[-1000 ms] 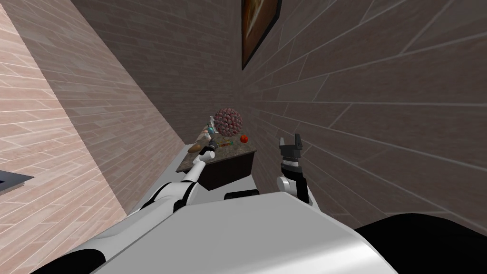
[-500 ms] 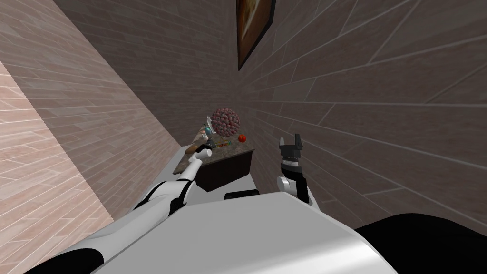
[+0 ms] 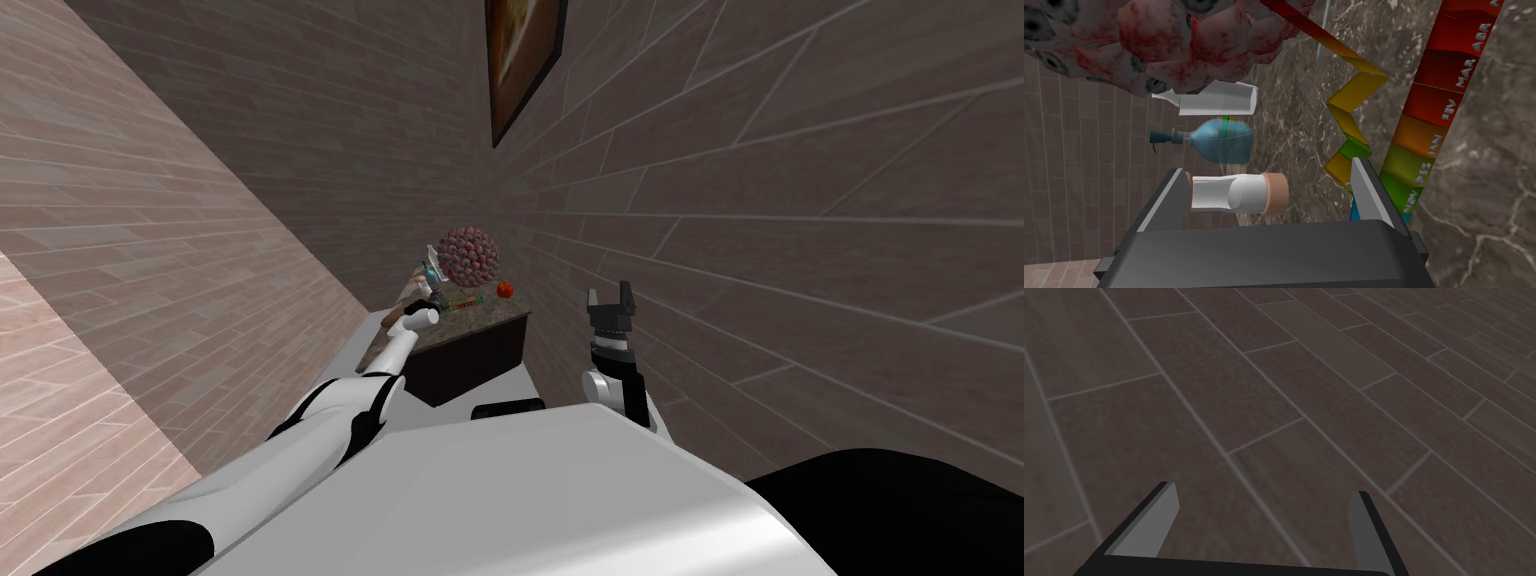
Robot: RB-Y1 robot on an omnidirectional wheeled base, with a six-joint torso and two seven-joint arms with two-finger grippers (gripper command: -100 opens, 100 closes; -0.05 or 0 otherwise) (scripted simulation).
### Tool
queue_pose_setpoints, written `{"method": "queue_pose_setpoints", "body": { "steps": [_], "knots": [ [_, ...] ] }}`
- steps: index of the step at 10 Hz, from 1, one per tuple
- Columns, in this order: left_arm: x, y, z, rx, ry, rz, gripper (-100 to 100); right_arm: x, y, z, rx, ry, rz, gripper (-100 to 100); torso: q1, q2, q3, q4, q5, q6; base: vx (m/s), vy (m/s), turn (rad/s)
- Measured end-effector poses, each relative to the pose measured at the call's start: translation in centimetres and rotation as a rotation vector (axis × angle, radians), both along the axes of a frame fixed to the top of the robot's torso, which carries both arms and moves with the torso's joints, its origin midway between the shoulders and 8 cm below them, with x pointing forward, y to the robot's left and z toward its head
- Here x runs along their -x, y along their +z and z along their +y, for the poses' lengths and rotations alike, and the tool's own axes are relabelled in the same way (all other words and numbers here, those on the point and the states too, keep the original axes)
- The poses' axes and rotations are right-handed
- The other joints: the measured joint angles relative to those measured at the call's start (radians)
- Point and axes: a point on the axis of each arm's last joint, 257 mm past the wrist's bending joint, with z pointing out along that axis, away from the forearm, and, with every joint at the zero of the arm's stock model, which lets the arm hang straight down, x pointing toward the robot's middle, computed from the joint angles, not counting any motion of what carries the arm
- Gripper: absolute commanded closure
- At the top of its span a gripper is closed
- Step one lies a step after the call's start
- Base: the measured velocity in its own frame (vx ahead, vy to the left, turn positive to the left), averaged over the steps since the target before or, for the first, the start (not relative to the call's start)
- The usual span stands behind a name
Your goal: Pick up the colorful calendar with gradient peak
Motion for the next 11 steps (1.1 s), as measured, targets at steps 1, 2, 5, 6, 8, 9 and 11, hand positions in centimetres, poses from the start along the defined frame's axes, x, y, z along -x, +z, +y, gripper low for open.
{"method": "queue_pose_setpoints", "body": {
  "steps": [1, 2, 5, 6, 8, 9, 11],
  "knots": [
    [0.1, -0.3, 0.1, 0.004, -0.001, 0.018, -100, 0.0, 0.0, 0.0, 0.000, 0.000, 0.000, 0, -0.001, -0.001, 0.000, 0.000, 0.000, 0.000, -0.019, 0.012, -0.204],
    [0.3, 0.2, 0.9, 0.009, 0.009, 0.024, -100, 0.0, 0.0, 0.0, 0.000, 0.000, 0.000, 0, -0.002, 0.000, 0.000, 0.000, 0.000, 0.001, -0.021, 0.021, -0.104],
    [0.4, 0.1, 2.1, 0.027, 0.021, 0.074, -100, 0.0, 0.0, 0.0, 0.000, 0.000, 0.000, 0, -0.001, -0.001, 0.000, 0.000, 0.000, 0.001, -0.012, 0.020, -0.082],
    [0.5, 0.2, 2.5, 0.035, 0.026, 0.090, -100, 0.0, 0.0, 0.0, 0.000, 0.000, 0.000, 0, -0.001, -0.001, 0.000, 0.000, 0.000, 0.000, -0.007, 0.013, -0.003],
    [0.8, 0.3, 3.3, 0.046, 0.036, 0.120, -100, 0.0, 0.0, 0.0, 0.000, 0.000, 0.000, 0, -0.002, -0.001, -0.001, 0.000, 0.000, 0.001, -0.012, 0.023, -0.161],
    [1.0, 0.2, 3.7, 0.055, 0.040, 0.141, -100, 0.0, 0.0, 0.0, 0.000, 0.000, 0.000, 0, -0.001, -0.001, -0.001, 0.000, 0.000, 0.000, -0.015, 0.034, -0.171],
    [1.2, 0.5, 5.1, 0.074, 0.056, 0.173, -100, 0.0, 0.0, 0.0, 0.000, 0.000, 0.000, 0, 0.000, -0.001, -0.001, 0.000, 0.000, 0.000, -0.010, 0.023, -0.044]
  ]
}}
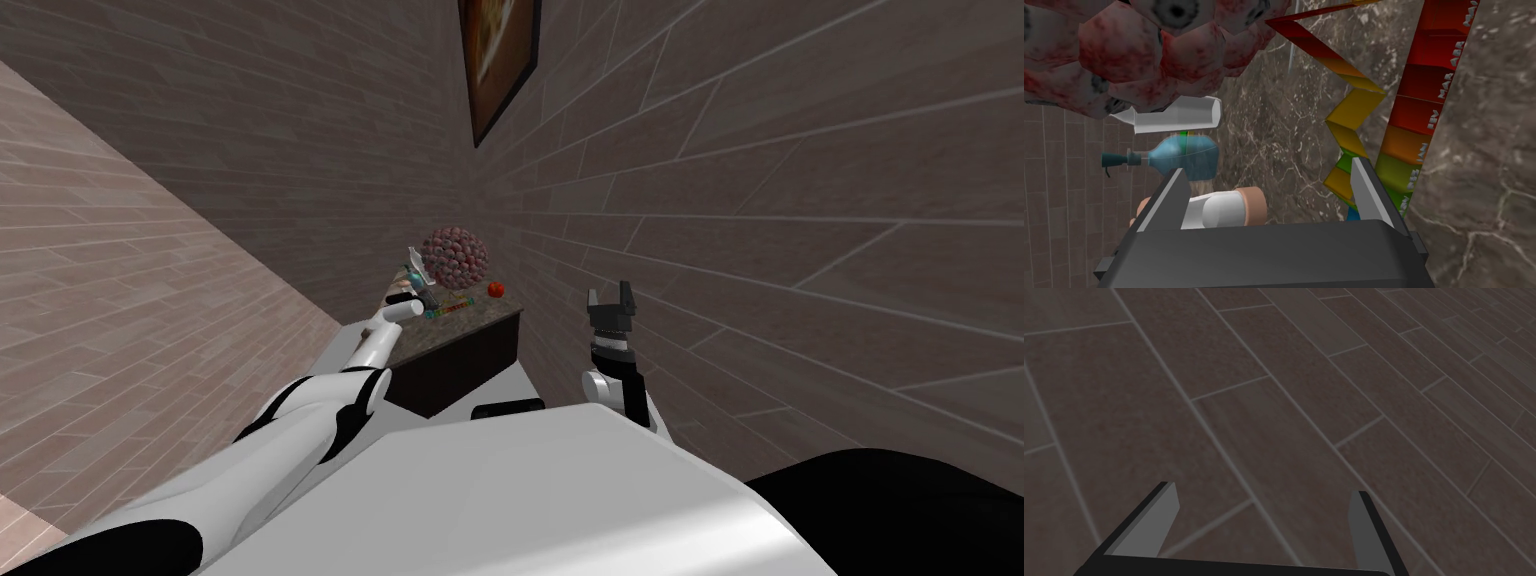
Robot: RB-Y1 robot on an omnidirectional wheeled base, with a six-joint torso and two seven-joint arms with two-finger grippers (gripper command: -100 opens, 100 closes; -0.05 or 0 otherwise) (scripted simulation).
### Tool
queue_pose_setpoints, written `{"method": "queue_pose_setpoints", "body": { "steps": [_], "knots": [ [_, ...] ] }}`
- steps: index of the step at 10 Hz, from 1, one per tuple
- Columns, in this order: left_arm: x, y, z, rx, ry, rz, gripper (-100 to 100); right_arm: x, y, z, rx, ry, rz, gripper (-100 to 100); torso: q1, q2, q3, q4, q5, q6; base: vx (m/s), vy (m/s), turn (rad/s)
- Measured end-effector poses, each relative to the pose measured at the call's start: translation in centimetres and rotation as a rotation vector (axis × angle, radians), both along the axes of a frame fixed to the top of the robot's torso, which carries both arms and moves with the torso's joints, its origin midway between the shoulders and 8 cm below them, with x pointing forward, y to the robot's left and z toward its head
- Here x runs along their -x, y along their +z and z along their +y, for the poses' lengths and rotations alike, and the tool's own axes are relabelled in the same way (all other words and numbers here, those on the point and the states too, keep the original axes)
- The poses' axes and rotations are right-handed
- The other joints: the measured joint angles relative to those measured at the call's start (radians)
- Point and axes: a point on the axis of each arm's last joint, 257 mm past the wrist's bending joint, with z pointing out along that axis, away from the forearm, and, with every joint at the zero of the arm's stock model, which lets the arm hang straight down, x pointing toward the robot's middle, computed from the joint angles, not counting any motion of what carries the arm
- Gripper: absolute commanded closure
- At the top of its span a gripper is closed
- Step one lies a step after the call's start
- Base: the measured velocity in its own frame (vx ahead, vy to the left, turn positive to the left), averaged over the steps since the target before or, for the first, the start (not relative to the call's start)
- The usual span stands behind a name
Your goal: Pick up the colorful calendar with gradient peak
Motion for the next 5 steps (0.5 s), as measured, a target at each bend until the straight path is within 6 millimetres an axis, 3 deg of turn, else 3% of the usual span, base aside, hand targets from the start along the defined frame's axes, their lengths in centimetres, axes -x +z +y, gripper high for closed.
{"method": "queue_pose_setpoints", "body": {
  "steps": [5],
  "knots": [
    [1.2, -0.2, 1.8, 0.037, 0.027, 0.086, -100, 0.0, 0.0, 0.0, 0.000, 0.000, 0.000, 0, -0.001, -0.001, 0.000, 0.000, 0.000, 0.001, -0.005, 0.021, -0.117]
  ]
}}
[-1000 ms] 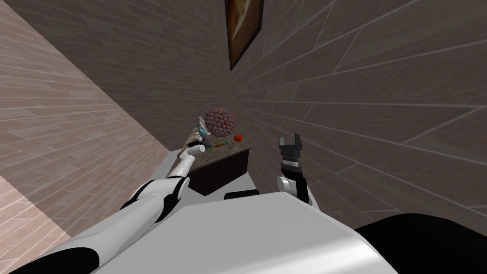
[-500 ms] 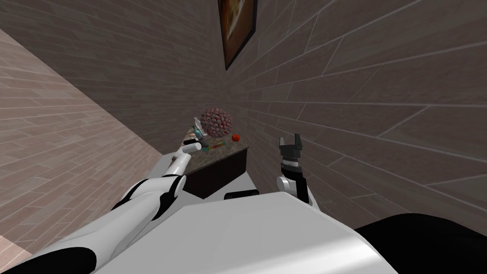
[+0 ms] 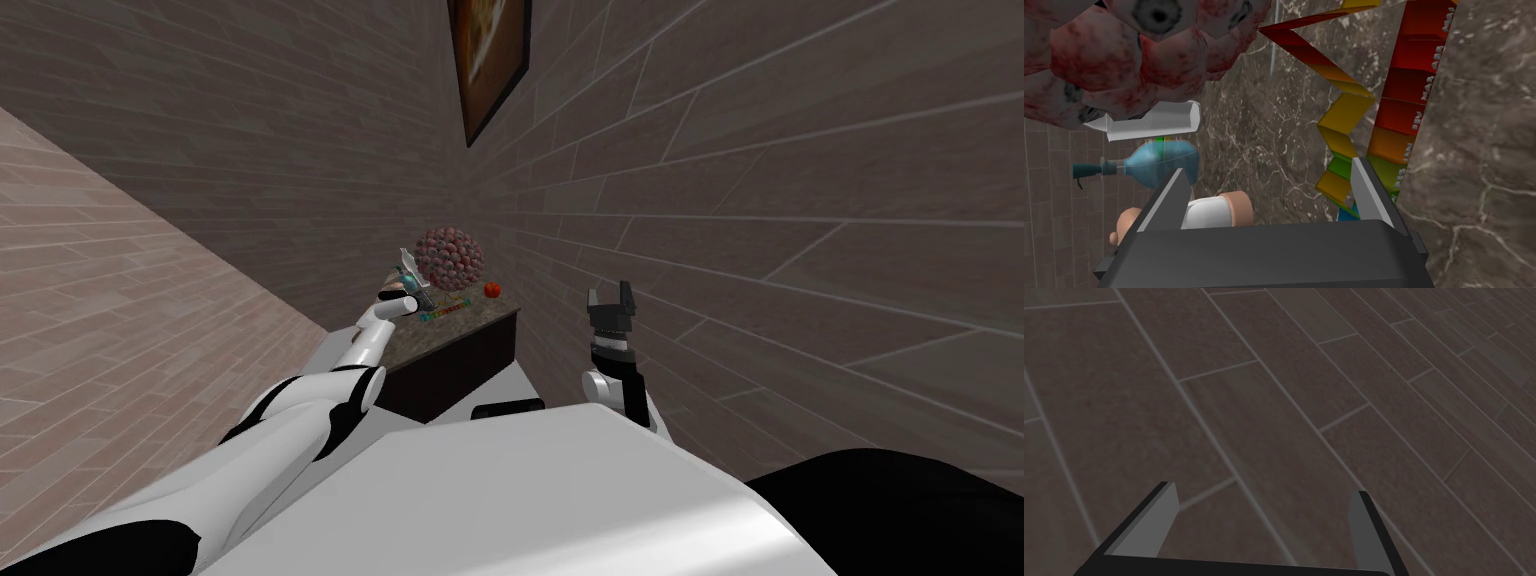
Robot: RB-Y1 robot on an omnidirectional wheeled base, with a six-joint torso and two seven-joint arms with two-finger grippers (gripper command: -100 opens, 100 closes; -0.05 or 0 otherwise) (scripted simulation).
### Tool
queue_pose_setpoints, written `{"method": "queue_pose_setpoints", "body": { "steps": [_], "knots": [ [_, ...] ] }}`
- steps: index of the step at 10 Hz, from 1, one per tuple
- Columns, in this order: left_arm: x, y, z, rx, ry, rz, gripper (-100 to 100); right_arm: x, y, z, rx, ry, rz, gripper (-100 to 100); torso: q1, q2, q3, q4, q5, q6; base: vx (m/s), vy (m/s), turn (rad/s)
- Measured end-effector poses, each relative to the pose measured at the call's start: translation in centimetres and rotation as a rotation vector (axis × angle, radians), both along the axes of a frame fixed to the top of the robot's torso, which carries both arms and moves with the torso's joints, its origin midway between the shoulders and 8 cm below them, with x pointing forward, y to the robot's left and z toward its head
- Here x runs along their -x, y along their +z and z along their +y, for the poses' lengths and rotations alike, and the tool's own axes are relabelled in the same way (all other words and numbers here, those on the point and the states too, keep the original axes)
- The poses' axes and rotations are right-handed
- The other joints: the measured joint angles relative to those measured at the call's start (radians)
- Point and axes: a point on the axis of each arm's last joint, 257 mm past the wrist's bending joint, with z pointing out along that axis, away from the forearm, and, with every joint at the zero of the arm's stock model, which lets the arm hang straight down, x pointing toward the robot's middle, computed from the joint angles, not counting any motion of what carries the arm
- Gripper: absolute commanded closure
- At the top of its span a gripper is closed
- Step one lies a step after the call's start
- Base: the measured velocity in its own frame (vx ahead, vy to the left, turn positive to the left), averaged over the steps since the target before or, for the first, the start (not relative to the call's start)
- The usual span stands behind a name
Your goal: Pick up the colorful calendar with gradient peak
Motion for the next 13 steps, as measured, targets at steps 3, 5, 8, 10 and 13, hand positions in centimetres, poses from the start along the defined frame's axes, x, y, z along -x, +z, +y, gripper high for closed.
{"method": "queue_pose_setpoints", "body": {
  "steps": [3, 5, 8, 10, 13],
  "knots": [
    [0.9, 0.0, 1.1, 0.031, 0.023, 0.060, -100, 0.0, 0.0, 0.0, 0.000, 0.000, 0.000, 0, 0.001, 0.000, 0.000, 0.000, 0.000, -0.001, 0.001, 0.030, -0.087],
    [1.6, -0.4, 1.9, 0.049, 0.034, 0.098, -100, 0.0, 0.0, 0.0, 0.000, 0.000, 0.000, 0, 0.001, -0.001, 0.000, 0.000, 0.000, 0.000, 0.002, 0.030, -0.138],
    [2.5, -0.5, 2.7, 0.074, 0.051, 0.148, -100, 0.0, 0.0, 0.0, 0.000, 0.000, 0.000, 0, 0.000, -0.001, 0.000, 0.000, 0.000, 0.000, 0.002, 0.026, -0.089],
    [3.5, -0.7, 3.5, 0.098, 0.068, 0.188, -100, 0.0, 0.0, 0.0, 0.000, 0.000, 0.000, 0, 0.001, -0.001, -0.001, 0.000, 0.000, 0.000, 0.014, 0.044, -0.151],
    [5.0, -1.1, 4.0, 0.124, 0.082, 0.247, -100, 0.0, 0.0, 0.0, 0.000, 0.000, 0.000, 0, 0.000, -0.001, -0.001, 0.000, 0.000, 0.000, 0.012, 0.022, -0.084]
  ]
}}
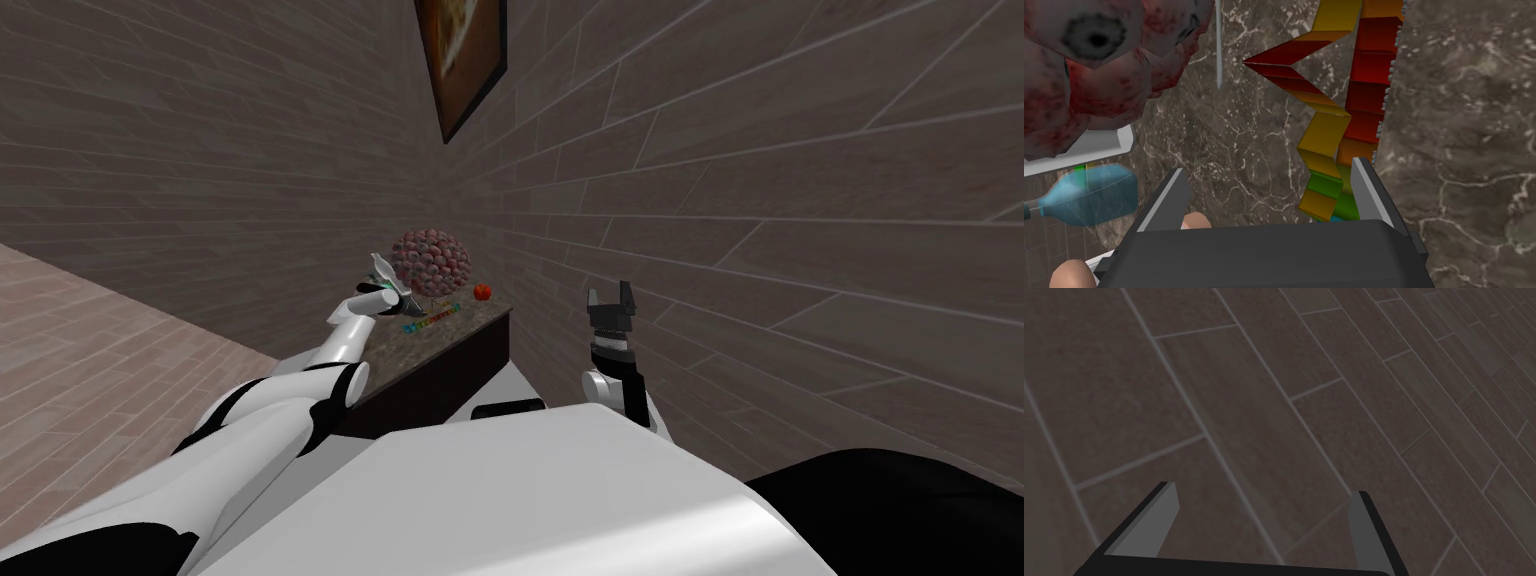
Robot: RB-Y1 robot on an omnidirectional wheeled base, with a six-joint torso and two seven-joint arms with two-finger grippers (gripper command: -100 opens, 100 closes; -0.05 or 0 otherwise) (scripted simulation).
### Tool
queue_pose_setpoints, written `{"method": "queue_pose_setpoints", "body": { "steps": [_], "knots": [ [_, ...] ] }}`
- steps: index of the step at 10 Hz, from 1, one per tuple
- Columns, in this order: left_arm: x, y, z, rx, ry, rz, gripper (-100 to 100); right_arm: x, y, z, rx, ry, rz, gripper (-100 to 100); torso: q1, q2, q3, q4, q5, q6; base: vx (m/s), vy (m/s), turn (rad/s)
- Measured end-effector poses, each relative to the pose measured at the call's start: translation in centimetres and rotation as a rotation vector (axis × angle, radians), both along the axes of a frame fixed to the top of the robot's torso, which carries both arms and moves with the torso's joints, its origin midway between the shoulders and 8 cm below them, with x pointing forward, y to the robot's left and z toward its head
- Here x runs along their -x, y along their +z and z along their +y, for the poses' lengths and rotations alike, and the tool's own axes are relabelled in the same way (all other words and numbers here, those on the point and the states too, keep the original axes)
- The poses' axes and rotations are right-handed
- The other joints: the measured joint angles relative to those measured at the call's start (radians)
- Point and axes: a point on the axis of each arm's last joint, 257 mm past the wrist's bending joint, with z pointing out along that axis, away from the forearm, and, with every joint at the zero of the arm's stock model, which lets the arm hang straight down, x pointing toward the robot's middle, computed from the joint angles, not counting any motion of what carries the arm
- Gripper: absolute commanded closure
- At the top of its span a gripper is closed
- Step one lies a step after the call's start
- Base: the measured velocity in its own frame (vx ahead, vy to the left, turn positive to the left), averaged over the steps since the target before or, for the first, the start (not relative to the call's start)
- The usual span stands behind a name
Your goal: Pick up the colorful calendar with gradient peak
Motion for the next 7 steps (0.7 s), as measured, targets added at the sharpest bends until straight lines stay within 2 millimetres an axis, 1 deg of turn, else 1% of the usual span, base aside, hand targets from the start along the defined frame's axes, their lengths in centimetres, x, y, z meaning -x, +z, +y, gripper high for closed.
{"method": "queue_pose_setpoints", "body": {
  "steps": [1, 2, 3, 7],
  "knots": [
    [0.5, -0.2, 0.1, 0.014, 0.005, 0.025, -100, 0.0, 0.0, 0.0, 0.000, 0.000, 0.000, 0, 0.000, 0.000, 0.000, 0.000, 0.000, -0.001, 0.017, 0.044, -0.161],
    [1.0, -0.4, 0.6, 0.028, 0.016, 0.047, -100, 0.0, 0.0, 0.0, 0.000, 0.000, 0.000, 0, 0.001, 0.000, 0.000, 0.000, 0.000, 0.000, 0.015, 0.045, -0.072],
    [1.6, -0.5, 0.8, 0.039, 0.020, 0.068, -100, 0.0, 0.0, 0.0, 0.000, 0.000, 0.000, 0, 0.002, 0.000, 0.000, 0.000, 0.000, -0.001, 0.007, 0.021, 0.018],
    [3.7, -1.1, 1.3, 0.085, 0.041, 0.151, -100, 0.0, 0.0, 0.0, 0.000, 0.000, 0.000, 0, 0.001, -0.001, -0.001, 0.000, 0.000, 0.000, 0.018, 0.038, -0.121]
  ]
}}
